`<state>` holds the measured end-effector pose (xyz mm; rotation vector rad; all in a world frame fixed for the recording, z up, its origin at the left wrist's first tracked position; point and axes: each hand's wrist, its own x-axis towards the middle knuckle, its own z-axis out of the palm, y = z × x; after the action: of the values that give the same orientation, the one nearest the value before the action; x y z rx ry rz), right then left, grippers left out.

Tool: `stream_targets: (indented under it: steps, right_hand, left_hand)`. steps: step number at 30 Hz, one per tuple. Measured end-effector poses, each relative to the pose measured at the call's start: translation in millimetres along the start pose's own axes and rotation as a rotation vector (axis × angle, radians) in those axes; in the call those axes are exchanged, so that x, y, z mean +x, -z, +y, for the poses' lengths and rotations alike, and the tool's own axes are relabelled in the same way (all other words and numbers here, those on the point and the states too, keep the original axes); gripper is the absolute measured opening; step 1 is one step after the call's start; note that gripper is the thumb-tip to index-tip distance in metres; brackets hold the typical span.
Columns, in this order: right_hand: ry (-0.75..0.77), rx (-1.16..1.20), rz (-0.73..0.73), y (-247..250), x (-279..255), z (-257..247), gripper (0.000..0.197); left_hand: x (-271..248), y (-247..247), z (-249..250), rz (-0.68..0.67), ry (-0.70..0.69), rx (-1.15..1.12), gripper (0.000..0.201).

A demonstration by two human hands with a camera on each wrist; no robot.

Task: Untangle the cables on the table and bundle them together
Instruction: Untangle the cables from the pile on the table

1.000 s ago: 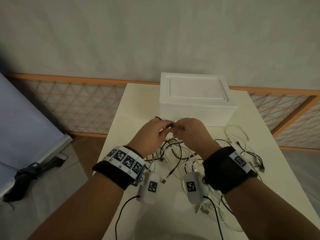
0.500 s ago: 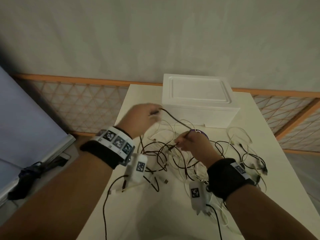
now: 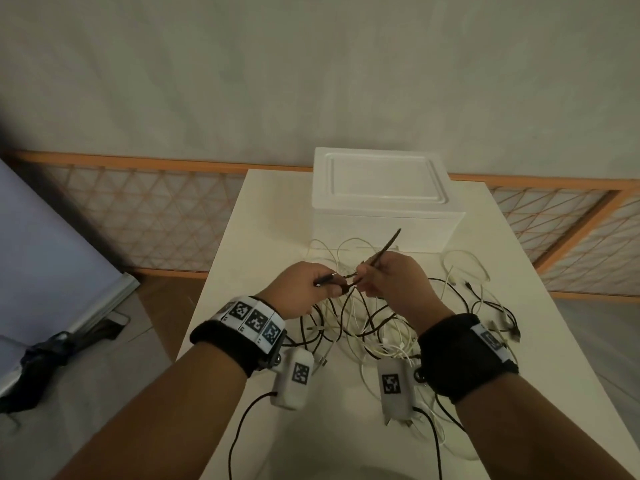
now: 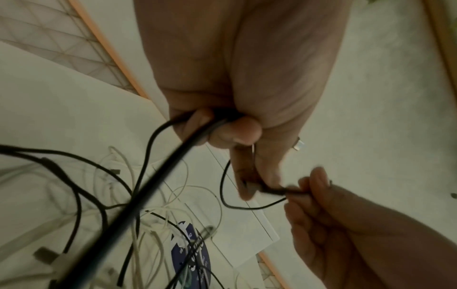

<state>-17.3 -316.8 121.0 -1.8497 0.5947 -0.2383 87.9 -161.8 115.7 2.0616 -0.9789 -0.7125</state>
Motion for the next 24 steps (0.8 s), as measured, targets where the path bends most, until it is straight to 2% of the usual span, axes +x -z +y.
stream_targets:
  steps: [2, 5, 6, 8, 9, 10, 12, 14, 16, 18, 20, 22, 24]
  right_hand:
    - [-0.016, -0.05, 0.051, 13.4, 0.7, 7.5, 0.015]
    - [-0.103, -0.17, 0.212, 41.2, -0.2, 19.1, 0.015]
    - [-0.148, -0.316, 0.266, 49.4, -0.9, 21.5, 0.023]
    - [-0.223, -0.708, 0.295, 54.1, -4.4, 19.8, 0.058]
    - [-0.19, -0.817, 0.283, 49.4, -8.1, 14.6, 0.074]
    - [-0.111, -0.847, 0.249, 40.2, -11.1, 7.9, 0.081]
    - [0.069, -0.693, 0.082, 11.6, -17.4, -11.8, 0.076]
    - [0.159, -0.539, -0.123, -21.3, -22.6, -25.5, 0.067]
    - [0.234, -0.395, -0.11, -44.0, -19.9, -28.6, 0.059]
    - [0.213, -0.24, -0.06, -53.9, -16.2, -32.3, 0.055]
    - [0.139, -0.173, -0.118, -61.4, -14.2, -37.1, 0.045]
    - [0.148, -0.139, -0.173, -63.0, -15.8, -44.5, 0.019]
    - [0.168, -0.077, -0.192, -55.2, -20.7, -53.5, 0.016]
  left_hand:
    - [-3.1, 3.4, -3.5, 0.049, 0.096, -0.139, 0.019]
    - [-7.9, 13.5, -11.7, 0.083, 0.223, -0.406, 0.02]
    - [-9.4, 16.6, -13.4, 0.074, 0.248, -0.529, 0.021]
    - [-10.5, 19.1, -15.6, 0.034, 0.26, -0.683, 0.022]
    - [-10.4, 18.6, -14.9, 0.008, 0.241, -0.679, 0.025]
    - [-10.4, 17.1, -11.7, -0.012, 0.217, -0.635, 0.029]
    - [-11.2, 13.0, -0.8, -0.014, 0.163, -0.478, 0.034]
    - [-10.9, 8.2, 7.7, 0.022, 0.13, -0.415, 0.038]
    - [-11.0, 4.9, 10.5, 0.039, 0.15, -0.471, 0.049]
    - [-12.9, 2.3, 12.5, 0.072, 0.158, -0.578, 0.052]
    - [-16.7, 5.3, 16.3, 0.142, 0.171, -0.764, 0.055]
    - [-22.2, 10.2, 18.9, 0.165, 0.138, -0.897, 0.054]
    - [-28.8, 18.2, 18.0, 0.208, 0.08, -0.988, 0.049]
